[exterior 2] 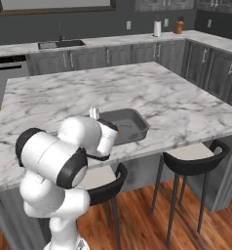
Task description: Place the cold items (lemon and lime) from the fridge in one tupperware on the dining counter. Place the warm items (hot dog and kebab skewer) in the stove area in another tupperware.
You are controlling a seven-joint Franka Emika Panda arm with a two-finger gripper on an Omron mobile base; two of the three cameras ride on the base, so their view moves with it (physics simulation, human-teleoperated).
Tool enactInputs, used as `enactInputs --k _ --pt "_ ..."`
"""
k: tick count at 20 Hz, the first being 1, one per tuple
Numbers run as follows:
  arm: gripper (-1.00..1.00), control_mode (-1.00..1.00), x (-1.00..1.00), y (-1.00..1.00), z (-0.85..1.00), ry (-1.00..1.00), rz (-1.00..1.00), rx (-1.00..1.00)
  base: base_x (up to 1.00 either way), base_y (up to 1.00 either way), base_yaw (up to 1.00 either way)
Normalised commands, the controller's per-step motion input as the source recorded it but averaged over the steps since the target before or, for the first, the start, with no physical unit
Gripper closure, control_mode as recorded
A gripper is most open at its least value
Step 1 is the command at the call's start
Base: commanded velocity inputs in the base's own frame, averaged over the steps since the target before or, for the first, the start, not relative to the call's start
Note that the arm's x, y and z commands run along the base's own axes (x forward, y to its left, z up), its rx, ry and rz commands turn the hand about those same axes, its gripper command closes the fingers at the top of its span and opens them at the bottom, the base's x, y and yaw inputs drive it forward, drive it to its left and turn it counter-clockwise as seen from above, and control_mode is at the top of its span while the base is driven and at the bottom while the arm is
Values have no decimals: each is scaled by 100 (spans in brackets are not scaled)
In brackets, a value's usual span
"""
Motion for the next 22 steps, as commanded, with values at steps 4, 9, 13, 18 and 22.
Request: enactInputs --k 4,9,13,18,22 --pt "100 -100 69 -22 63 0 48 -36 0 0 0" --pt "100 -100 76 4 24 16 39 -43 0 0 0" --pt "100 -100 89 25 -17 51 19 -52 0 0 0" --pt "100 -100 76 4 -5 28 7 -22 0 0 0" --pt "-100 -100 68 -1 17 3 2 -7 0 0 0"
